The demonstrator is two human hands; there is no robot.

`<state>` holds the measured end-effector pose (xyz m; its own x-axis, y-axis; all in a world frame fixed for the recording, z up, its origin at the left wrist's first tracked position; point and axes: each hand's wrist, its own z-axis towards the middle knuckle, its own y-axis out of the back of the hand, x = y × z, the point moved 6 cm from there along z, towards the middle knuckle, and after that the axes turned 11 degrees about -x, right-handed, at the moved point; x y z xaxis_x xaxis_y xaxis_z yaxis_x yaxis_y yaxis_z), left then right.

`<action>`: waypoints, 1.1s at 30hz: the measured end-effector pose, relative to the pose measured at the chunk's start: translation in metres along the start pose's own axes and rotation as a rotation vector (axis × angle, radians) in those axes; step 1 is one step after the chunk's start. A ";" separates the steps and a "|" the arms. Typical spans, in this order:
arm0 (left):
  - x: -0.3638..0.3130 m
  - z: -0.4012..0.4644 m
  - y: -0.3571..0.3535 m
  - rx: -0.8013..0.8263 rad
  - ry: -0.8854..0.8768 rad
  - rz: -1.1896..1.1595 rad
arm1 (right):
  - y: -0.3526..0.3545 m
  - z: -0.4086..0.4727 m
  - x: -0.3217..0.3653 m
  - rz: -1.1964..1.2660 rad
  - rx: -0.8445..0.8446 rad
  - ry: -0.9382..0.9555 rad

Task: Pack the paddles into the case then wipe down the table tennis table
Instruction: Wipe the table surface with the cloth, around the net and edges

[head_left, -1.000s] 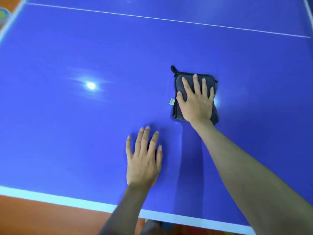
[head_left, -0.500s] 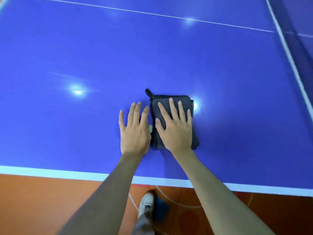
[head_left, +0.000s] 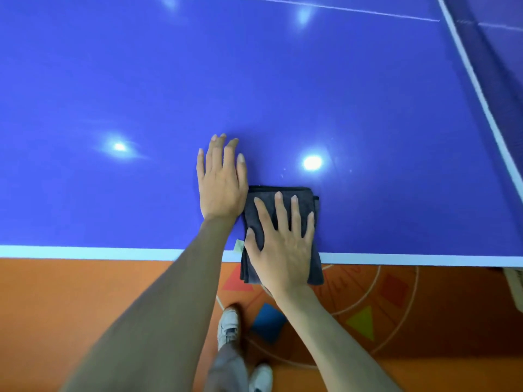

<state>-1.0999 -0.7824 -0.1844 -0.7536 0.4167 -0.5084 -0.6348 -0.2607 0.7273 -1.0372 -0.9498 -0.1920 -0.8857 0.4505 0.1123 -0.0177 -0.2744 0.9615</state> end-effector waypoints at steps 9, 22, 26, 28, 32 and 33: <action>0.038 0.015 0.040 -0.062 0.267 -0.387 | -0.008 0.029 0.028 0.021 -0.038 -0.176; -0.012 -0.013 0.057 0.186 -0.036 -0.148 | -0.001 0.034 -0.038 0.049 0.024 -0.020; -0.050 -0.032 0.037 0.225 -0.101 -0.073 | 0.007 0.034 -0.102 0.005 0.020 -0.043; -0.070 -0.042 0.027 0.248 -0.117 -0.054 | 0.010 0.035 -0.135 -0.016 0.033 -0.046; -0.109 -0.059 0.002 0.279 -0.194 -0.027 | 0.018 0.037 -0.203 -0.039 0.047 -0.057; -0.120 -0.061 -0.005 0.286 -0.214 -0.027 | 0.020 0.038 -0.220 -0.042 0.047 -0.061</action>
<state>-1.0164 -0.8843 -0.1552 -0.6651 0.6009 -0.4434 -0.5577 -0.0049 0.8300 -0.8249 -1.0227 -0.1876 -0.8545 0.5123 0.0859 -0.0307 -0.2150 0.9761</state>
